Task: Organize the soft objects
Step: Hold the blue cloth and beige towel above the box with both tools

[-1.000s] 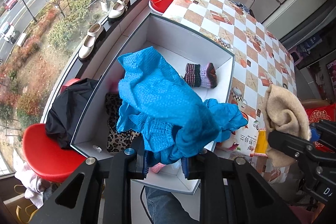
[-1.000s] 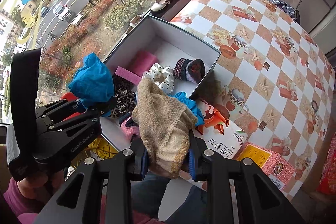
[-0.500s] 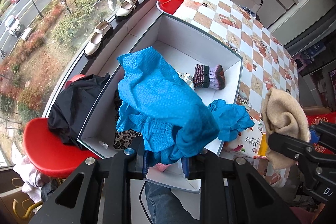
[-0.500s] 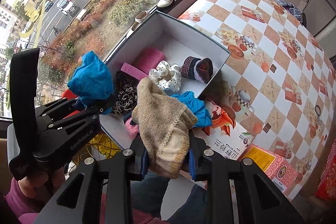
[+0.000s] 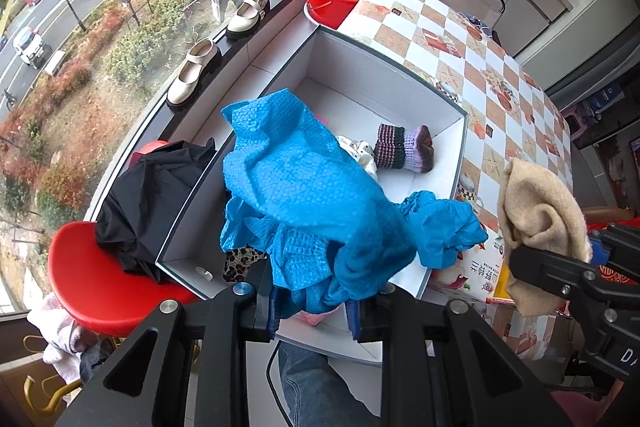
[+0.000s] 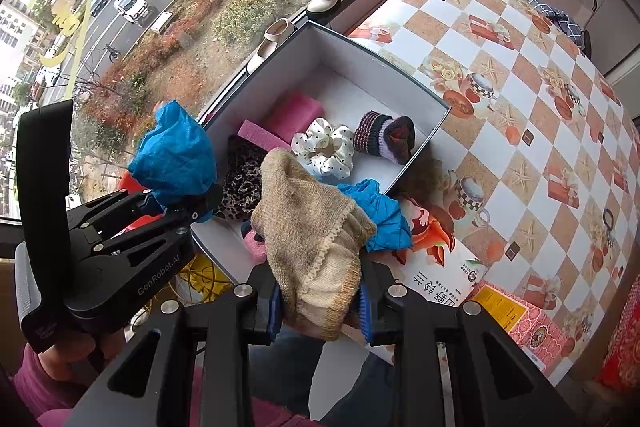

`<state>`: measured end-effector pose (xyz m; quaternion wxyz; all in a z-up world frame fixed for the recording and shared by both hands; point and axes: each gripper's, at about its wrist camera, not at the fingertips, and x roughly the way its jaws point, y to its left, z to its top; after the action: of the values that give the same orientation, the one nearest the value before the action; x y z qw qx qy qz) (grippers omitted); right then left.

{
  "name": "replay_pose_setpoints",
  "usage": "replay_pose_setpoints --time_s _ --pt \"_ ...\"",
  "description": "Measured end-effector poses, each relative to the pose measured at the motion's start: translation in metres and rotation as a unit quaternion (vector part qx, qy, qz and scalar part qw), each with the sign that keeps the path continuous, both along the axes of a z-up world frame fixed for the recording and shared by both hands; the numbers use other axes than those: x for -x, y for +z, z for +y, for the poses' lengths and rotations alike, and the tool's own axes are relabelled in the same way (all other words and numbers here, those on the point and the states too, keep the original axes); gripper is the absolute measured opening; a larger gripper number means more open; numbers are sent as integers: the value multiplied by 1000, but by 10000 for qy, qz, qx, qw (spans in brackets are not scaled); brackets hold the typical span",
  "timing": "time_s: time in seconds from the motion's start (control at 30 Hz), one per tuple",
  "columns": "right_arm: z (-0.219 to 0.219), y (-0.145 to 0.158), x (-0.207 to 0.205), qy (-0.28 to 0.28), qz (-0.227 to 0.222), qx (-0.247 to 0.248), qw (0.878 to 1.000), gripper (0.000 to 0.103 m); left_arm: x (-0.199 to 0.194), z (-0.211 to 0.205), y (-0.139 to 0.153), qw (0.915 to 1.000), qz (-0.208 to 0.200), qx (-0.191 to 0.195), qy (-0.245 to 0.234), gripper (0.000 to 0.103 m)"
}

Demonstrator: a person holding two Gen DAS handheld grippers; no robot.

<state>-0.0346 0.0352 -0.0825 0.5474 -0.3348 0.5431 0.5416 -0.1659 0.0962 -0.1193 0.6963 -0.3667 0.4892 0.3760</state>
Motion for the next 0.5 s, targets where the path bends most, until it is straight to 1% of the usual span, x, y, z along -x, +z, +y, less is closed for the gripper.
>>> replay_pose_setpoints --time_s 0.43,0.47,0.5 --pt "12 -4 3 149 46 -28 9999 29 3 1 -2 9999 129 41 101 26" --pt "13 -4 3 148 53 -36 9999 29 3 1 -2 9999 119 43 100 26" --pt "15 -4 2 148 65 -44 9999 29 3 1 -1 9999 89 38 104 29"
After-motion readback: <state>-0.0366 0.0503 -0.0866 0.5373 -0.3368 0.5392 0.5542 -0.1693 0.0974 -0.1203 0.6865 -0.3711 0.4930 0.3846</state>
